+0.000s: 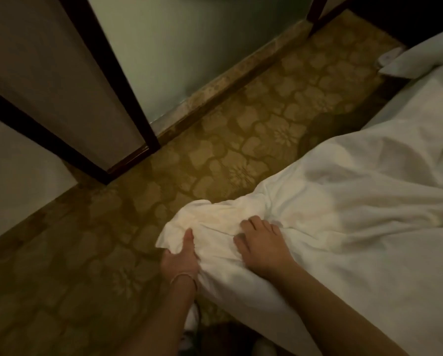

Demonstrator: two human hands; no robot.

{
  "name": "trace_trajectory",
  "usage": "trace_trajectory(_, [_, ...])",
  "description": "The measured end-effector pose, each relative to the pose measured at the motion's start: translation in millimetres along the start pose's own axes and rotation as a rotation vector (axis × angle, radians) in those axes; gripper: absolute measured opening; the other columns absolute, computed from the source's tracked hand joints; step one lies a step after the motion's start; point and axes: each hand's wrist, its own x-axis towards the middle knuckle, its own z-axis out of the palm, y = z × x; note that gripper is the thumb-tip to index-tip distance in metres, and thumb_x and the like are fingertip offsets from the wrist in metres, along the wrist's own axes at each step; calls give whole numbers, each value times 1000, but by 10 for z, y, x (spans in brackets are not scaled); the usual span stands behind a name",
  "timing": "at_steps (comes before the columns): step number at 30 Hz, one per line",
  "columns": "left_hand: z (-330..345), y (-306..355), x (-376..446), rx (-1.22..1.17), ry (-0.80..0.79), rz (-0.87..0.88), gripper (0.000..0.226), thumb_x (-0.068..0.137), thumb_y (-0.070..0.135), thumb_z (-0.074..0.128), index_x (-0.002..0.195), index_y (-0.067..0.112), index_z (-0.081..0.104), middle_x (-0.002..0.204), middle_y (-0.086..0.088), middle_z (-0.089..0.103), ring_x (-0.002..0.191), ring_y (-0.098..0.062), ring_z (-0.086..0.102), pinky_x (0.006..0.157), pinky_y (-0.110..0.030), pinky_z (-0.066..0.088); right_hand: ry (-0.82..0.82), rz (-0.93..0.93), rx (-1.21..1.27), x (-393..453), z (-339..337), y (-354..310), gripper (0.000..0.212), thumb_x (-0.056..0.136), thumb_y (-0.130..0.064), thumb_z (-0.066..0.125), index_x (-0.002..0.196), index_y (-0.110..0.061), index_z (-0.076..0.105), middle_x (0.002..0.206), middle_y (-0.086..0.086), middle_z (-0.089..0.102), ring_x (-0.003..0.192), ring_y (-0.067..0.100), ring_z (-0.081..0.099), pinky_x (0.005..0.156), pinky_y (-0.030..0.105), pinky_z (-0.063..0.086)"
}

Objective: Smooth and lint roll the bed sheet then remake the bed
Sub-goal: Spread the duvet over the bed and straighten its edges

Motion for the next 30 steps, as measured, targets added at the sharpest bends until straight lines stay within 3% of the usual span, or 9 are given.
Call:
trace_trajectory(7, [63,16,-84,34,55,99,102,78,74,63,152,11,34,154,-20,40,138,-41,41,114,-45,31,57,203,-123,-653,-382,713,57,92,-58,14,125,-29,51,137,-1,47,126,23,40,105,43,28])
trace_trajectory(9, [101,-10,-152,124,10,136,108,74,79,58,153,10,30,155,-21,38,139,-41,39,116,-46,29,119,263,-156,-922,-451,1000,59,89,-60,15,123,-30,53,136,-3,49,125,22,43,104,42,32])
trace_trajectory(13, [396,15,-405,365,-80,152,130,58,93,55,156,20,12,159,-21,19,141,-46,28,114,-61,30,146,434,-174,-1395,-460,1465,60,90,-64,22,128,-29,52,140,-3,46,128,22,42,103,41,33])
trace_trajectory(16, [743,128,-842,643,-274,327,101,75,89,44,156,38,13,162,-15,10,146,-42,14,116,-61,18,153,465,-121,-1545,-337,1543,65,89,-65,17,128,-27,52,140,-1,44,129,23,40,105,40,33])
trace_trajectory(20, [1285,133,-1489,814,-599,691,73,89,79,29,154,49,16,167,10,1,153,-24,0,119,-60,6,246,462,-131,-1592,-225,1605,55,90,-58,24,117,-24,60,130,2,55,119,23,49,97,38,39])
trace_trajectory(22, [1524,121,-1840,828,-735,746,75,87,82,24,154,50,13,168,11,-4,153,-24,-5,119,-59,1,358,496,-160,-1671,-268,1776,47,89,-50,33,103,-18,65,115,7,62,105,28,55,88,38,42])
trace_trajectory(24, [1701,30,-2174,873,-682,800,79,87,82,21,156,48,4,167,12,-11,152,-29,-16,117,-62,-8,443,507,-218,-1879,-345,2054,41,87,-46,42,95,-14,66,107,11,64,96,31,55,83,40,40])
trace_trajectory(26, [1806,-168,-2498,951,-665,957,81,89,80,23,157,43,-3,166,13,-15,151,-28,-21,116,-63,-13,490,540,-260,-2195,-426,2385,40,87,-47,47,98,-15,66,111,9,61,98,31,53,86,41,38])
trace_trajectory(30, [2088,-546,-3261,1030,-833,1131,94,85,83,22,159,32,-5,167,11,-14,153,-22,-16,120,-59,-7,556,698,-213,-2822,-479,2957,48,86,-56,45,116,-23,63,128,1,54,114,26,48,94,40,33])
